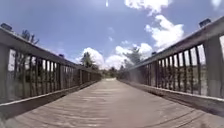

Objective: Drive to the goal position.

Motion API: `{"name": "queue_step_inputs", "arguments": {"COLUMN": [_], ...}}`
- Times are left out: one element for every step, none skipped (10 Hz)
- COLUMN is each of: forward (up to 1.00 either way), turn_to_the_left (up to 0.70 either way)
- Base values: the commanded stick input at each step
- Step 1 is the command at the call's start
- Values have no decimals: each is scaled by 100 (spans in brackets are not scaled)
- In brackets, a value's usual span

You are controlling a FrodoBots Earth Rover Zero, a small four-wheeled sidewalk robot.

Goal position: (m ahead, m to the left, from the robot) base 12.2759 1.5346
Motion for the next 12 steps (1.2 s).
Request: {"name": "queue_step_inputs", "arguments": {"forward": [45, 45, 45, 45, 45, 45, 45, 45, 45, 45, 45, 45], "turn_to_the_left": [0, 0, 0, 0, 0, 0, 0, 0, 0, 0, 0, 0]}}
